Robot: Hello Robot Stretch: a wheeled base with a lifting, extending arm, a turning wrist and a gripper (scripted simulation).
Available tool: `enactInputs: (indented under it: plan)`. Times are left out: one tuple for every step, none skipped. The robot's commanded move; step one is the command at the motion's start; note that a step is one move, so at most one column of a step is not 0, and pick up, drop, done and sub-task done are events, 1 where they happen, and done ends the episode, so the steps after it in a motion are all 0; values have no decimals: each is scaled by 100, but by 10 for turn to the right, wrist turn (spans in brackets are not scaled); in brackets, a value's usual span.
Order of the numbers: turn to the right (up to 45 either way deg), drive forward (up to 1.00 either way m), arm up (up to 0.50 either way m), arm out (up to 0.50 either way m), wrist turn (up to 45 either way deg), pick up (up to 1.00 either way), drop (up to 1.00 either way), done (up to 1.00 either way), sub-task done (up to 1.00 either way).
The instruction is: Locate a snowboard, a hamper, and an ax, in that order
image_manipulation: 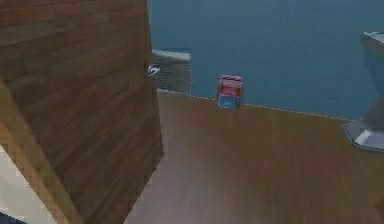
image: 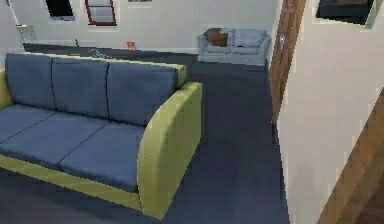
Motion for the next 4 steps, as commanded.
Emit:
enactInputs:
  plan:
    - [0, 60, 0, 0, 0, 0, 0, 0, 0]
    - [180, 0, 0, 0, 0, 0, 0, 0, 0]
    - [0, 100, 0, 0, 0, 0, 0, 0, 0]
    - [0, 50, 0, 0, 0, 0, 0, 0, 0]
